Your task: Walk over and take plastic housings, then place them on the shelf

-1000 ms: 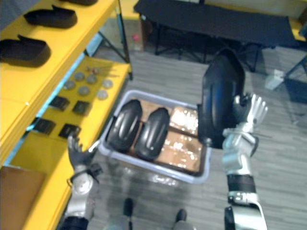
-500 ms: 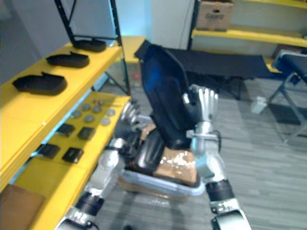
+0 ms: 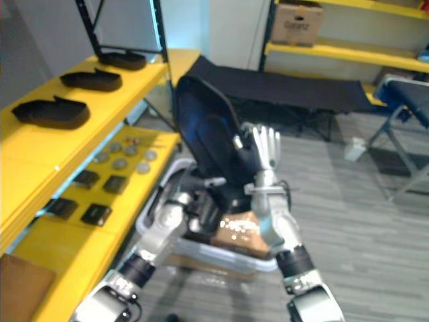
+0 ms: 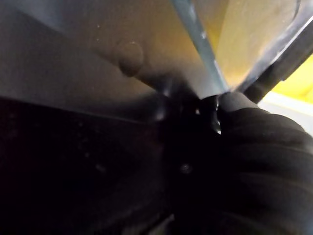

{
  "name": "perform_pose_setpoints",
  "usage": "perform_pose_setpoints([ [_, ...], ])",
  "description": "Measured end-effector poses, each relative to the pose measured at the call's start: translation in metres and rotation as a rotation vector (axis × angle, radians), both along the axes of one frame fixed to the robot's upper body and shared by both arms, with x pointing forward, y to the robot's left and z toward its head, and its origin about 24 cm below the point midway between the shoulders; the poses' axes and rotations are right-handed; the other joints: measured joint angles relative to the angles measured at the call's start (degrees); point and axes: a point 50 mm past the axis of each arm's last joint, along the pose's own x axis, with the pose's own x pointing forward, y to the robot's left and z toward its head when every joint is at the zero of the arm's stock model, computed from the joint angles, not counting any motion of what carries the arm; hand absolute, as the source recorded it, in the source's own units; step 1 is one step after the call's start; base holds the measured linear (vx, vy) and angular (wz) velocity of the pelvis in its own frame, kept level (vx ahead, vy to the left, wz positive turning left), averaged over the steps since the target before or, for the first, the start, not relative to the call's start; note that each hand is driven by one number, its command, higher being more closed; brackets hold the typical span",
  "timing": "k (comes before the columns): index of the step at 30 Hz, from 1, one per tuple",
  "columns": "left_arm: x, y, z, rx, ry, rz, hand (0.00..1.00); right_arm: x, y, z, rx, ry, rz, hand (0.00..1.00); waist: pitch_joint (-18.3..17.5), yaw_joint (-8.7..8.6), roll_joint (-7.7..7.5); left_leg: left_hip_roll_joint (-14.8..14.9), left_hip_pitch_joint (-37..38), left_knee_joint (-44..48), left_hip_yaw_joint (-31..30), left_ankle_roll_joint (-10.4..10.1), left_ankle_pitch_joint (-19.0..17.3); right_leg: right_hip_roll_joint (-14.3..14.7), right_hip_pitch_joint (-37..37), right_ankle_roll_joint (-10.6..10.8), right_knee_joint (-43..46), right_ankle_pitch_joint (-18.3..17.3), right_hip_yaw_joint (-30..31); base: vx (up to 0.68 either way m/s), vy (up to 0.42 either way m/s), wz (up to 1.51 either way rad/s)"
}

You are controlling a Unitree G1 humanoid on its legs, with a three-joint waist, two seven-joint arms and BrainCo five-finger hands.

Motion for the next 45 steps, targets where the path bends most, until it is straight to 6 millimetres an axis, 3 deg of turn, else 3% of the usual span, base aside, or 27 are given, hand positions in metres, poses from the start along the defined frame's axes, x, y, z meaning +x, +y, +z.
perform_pose_setpoints([
  [1,0.001,0.0,0.0,-0.003,0.006,0.001,1.0,0.0,0.0,0.0,0.0,0.0,0.001,1.0,0.0,-0.03,0.0,0.08,0.02,0.0,-0.12,-0.01,0.0,0.12,0.2,-0.06,-0.24,0.04,-0.09,0.0,0.0,0.0],
  [10,0.003,0.003,-0.001,-0.207,0.11,0.064,1.0,-0.004,0.014,-0.009,-0.005,0.026,0.047,1.0,-0.04,-0.21,-0.07,0.42,0.02,-0.25,-0.08,-0.02,-0.01,0.46,0.24,-0.16,-0.39,0.08,-0.07,-0.03,-0.011,0.0],
  [19,0.005,0.009,-0.011,-0.338,0.22,0.099,1.0,-0.013,0.019,-0.028,0.044,0.085,0.069,1.0,-0.92,-0.75,-1.39,0.39,0.05,-0.02,0.35,-0.05,-0.04,0.41,0.24,-0.17,-0.66,0.1,0.03,0.0,0.0,0.0],
  [20,0.005,0.01,-0.011,-0.356,0.23,0.102,1.0,-0.013,0.02,-0.028,0.046,0.084,0.073,0.0,-0.96,-0.81,-1.44,0.39,0.07,-0.02,0.38,-0.06,-0.04,0.4,0.24,-0.17,-0.66,0.11,0.05,0.0,0.0,0.0],
  [27,0.005,0.021,-0.015,-0.355,0.234,0.123,1.0,-0.028,0.022,-0.054,0.098,0.182,0.148,0.0,-1.12,-0.91,-1.71,0.74,0.16,-0.25,0.46,-0.08,-0.06,0.45,0.27,-0.18,-0.66,0.11,0.08,0.0,0.0,0.0],
  [33,0.004,0.042,-0.021,-0.368,0.232,0.185,1.0,-0.043,0.027,-0.073,0.147,0.27,0.25,0.0,-1.74,-1.34,-2.62,1.13,0.29,-0.25,0.6,-0.19,-0.14,0.49,0.3,-0.21,-0.73,0.12,0.18,0.0,0.0,0.0],
  [37,-0.001,0.056,-0.004,-0.345,0.092,0.259,1.0,-0.054,0.025,-0.083,0.219,0.372,0.297,0.0,-2.3,-1.46,-3.45,0.7,0.32,-0.23,0.77,-0.28,-0.21,0.71,0.32,-0.25,-0.82,0.15,0.18,0.0,0.0,0.0],
  [38,-0.002,0.058,0.001,-0.333,0.061,0.267,1.0,-0.056,0.025,-0.08,0.231,0.365,0.304,0.0,-2.29,-1.46,-3.44,0.64,0.34,-0.23,0.79,-0.28,-0.21,0.65,0.32,-0.24,-0.81,0.15,0.19,0.0,0.0,-0.03],
  [41,-0.004,0.069,0.017,-0.219,-0.071,0.343,1.0,-0.06,0.019,-0.042,0.331,0.213,0.37,0.0,-2.26,-1.44,-3.39,0.59,1.0,-0.26,1.47,-0.36,-0.3,0.54,0.34,-0.25,-0.44,0.12,0.59,-0.01,-0.001,-0.1],
  [43,-0.008,0.081,0.02,-0.084,-0.144,0.431,1.0,-0.068,0.002,0.0,0.403,0.009,0.397,0.0,-2.16,-1.54,-3.24,0.58,1.33,-0.27,2.23,-0.24,-0.44,0.52,0.13,-0.26,-0.36,0.1,1.47,-0.04,-0.001,-0.16],
  [45,-0.014,0.096,0.017,0.048,-0.184,0.528,1.0,-0.075,-0.016,0.023,0.46,-0.13,0.402,0.0,-1.98,-1.9,-2.98,0.55,1.65,-0.29,2.57,-0.21,-0.54,0.45,0.13,-0.31,-0.36,0.01,1.66,-0.04,-0.004,-0.12],
])
